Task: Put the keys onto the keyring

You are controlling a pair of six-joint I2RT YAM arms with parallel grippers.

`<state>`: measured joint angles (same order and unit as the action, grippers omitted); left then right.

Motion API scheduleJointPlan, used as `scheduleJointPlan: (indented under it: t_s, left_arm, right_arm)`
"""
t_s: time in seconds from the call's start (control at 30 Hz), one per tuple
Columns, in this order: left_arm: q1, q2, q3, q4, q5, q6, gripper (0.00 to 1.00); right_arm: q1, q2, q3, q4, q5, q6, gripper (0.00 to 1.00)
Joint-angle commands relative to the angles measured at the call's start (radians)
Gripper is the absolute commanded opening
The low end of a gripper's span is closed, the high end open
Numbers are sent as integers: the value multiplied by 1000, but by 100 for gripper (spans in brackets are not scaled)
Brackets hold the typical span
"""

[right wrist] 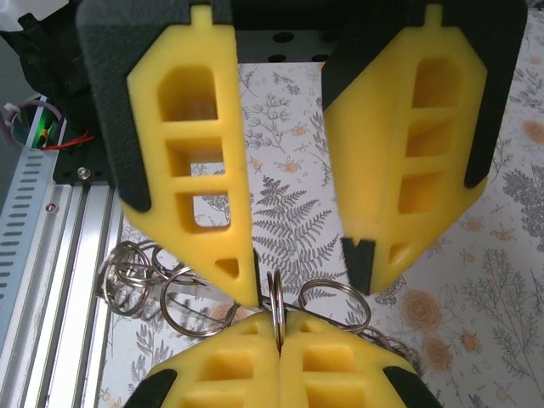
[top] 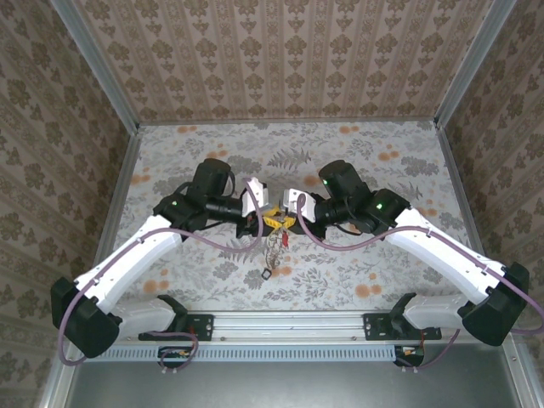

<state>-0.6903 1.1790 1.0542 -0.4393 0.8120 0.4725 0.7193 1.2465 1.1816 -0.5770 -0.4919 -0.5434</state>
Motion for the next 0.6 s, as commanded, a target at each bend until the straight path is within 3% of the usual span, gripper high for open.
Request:
scheduleJointPlan:
  t_s: [0.0,0.1,0.17,0.2,0.3,0.37,0.47,0.57]
  left_arm:
    - [-27,10,30,13,-10,11,29]
    - [-34,26,41,-18,-6,31,22]
    - [-34,24,43,-21,-2,36,4]
    - [-33,23,44,-24,-1,40,0]
    - [-30,15,49,-27,2,43,0]
    - [-19,5,40,-5,32,28,0]
    - [18,-19,-5,111,126,-60,0]
    - [47,-51,-57,251,184,-144,0]
  right_arm:
    - [8,0,34,30,1,7,0]
    - [7,-2,29,34,0,16,0]
    - [8,-5,29,34,0,16,0]
    - [7,-5,27,34,0,16,0]
    - [8,-12,22,34,3,12,0]
    - [6,-30,-1,57,6,13,11]
    - [-7,-73,-57,117,-8,46,19]
    - [-16,-98,-84,129,-33,71,20]
